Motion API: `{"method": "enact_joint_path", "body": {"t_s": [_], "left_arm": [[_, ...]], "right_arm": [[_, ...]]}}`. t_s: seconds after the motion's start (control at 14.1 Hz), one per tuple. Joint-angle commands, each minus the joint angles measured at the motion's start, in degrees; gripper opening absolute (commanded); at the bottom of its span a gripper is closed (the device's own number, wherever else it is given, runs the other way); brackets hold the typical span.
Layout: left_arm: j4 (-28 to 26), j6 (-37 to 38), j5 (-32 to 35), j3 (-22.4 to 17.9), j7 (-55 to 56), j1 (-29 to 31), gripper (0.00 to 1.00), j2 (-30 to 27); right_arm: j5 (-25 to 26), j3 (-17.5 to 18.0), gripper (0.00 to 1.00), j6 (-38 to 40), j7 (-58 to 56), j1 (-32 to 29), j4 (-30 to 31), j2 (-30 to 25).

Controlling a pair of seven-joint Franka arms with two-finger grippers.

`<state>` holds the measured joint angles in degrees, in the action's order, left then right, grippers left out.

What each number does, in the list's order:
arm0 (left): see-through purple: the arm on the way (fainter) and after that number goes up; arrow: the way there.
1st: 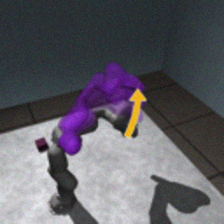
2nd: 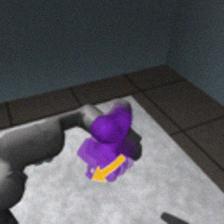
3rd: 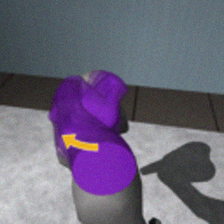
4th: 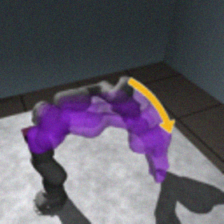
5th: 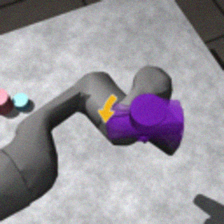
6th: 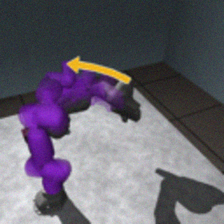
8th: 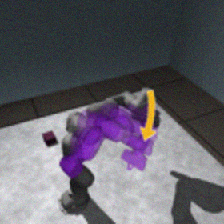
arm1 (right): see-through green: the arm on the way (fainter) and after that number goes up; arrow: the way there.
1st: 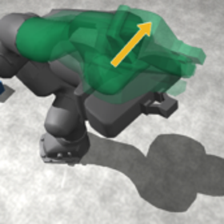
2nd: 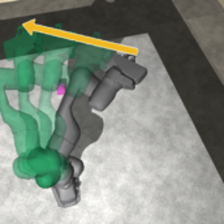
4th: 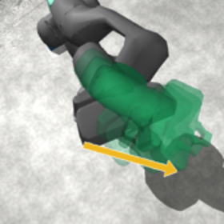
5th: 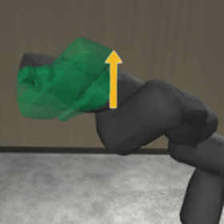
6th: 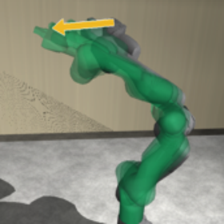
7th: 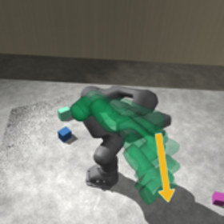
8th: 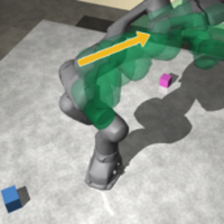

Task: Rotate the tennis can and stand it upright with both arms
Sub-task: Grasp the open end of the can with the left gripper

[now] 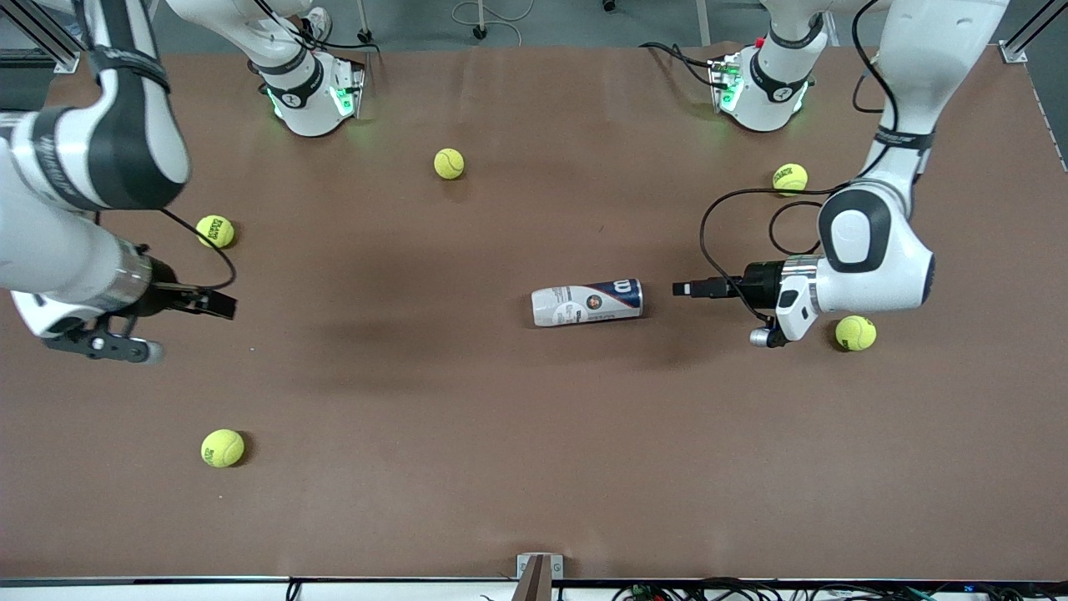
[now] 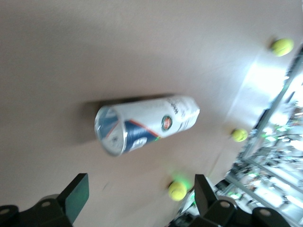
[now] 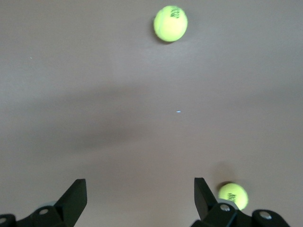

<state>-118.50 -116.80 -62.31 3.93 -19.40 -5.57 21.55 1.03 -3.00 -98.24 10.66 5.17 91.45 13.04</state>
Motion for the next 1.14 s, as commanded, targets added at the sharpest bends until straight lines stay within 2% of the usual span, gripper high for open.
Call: {"method": "enact_joint_path", "body": {"t_s": [0.0, 0.21, 0.5, 0.71, 0.85, 1.06], "left_arm": [[-2.0, -3.0, -11.5, 0.4, -11.7, -0.7, 0.98, 3.6], [-2.3, -5.4, -21.2, 0.6, -19.0, -3.0, 0.98, 6.8], [-2.6, -8.2, -26.7, 0.6, -23.4, -5.1, 0.98, 9.5], [-2.8, -10.4, -30.3, 0.7, -23.6, -7.6, 0.93, 9.6], [-2.9, -10.4, -30.9, 0.7, -23.6, -8.1, 0.79, 9.6], [-3.0, -10.4, -30.9, 0.7, -23.6, -8.1, 0.48, 9.6]], "right_arm": [[0.3, 1.1, 1.00, 1.7, -5.8, -4.2, 1.0, -3.7], [0.3, 1.2, 1.00, 5.1, -8.6, -6.2, -2.8, -3.6], [0.5, 1.2, 1.00, 6.6, -8.7, -6.4, -6.1, -3.4], [0.1, 1.2, 1.00, 6.7, -8.8, -6.6, -7.9, -3.1], [0.5, 1.2, 1.00, 7.2, -8.7, -6.4, -8.4, -3.1], [0.3, 1.2, 1.00, 7.4, -8.7, -6.2, -9.1, -3.1]]}}
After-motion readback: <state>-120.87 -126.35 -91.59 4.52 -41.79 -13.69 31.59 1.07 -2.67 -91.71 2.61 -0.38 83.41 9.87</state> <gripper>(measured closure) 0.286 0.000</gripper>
